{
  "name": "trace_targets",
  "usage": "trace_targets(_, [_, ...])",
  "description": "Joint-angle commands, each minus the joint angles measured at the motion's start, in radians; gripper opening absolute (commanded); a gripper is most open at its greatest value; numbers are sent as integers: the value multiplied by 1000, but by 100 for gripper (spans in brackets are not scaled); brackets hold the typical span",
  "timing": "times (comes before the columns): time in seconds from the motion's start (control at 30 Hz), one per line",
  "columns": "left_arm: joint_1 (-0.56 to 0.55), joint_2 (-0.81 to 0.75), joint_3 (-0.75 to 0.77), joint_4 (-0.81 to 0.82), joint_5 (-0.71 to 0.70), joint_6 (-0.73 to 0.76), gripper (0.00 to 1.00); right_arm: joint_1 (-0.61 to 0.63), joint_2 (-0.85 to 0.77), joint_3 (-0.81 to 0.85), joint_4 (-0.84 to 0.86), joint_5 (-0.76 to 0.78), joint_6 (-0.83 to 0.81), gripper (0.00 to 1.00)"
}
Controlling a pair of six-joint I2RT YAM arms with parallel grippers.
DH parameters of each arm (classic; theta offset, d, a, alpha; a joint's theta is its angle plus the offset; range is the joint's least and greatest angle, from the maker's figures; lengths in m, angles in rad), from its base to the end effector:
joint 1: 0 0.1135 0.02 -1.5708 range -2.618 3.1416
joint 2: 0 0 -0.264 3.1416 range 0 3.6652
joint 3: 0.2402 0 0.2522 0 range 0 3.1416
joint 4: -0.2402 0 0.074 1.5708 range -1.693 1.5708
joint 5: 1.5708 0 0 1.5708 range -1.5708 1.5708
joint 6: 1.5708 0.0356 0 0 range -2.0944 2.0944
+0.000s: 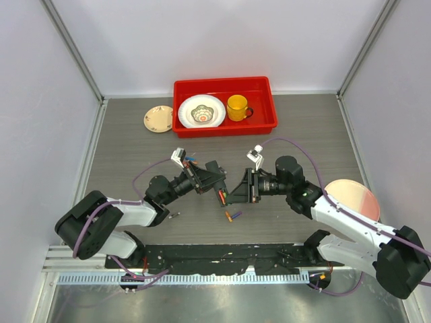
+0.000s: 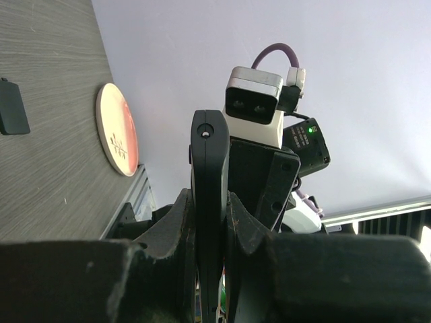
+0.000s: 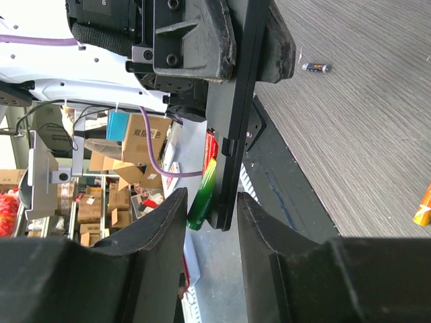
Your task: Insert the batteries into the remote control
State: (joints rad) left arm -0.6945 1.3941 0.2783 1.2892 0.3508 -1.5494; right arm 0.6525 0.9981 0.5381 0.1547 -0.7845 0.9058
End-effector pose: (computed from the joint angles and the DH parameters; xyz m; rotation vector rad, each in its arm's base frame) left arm 0.1773 -0.1636 0.1983 -0.3886 1.7417 -2.0070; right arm 0.1577 0.1522 0.2506 -0.3693 2.1788 1.7121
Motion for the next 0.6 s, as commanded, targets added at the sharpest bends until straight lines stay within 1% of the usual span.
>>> trace_targets(0.0, [1, -9, 36, 177, 22, -14, 0, -2, 8, -3, 66, -15, 16, 40])
trace_targets(0.27, [1, -14, 36, 179, 33, -18, 0, -4, 23, -9, 86, -10, 31, 36])
trace_targets(0.57, [0, -21, 33, 183, 37, -20, 0, -5, 43, -15, 128, -7, 62, 29])
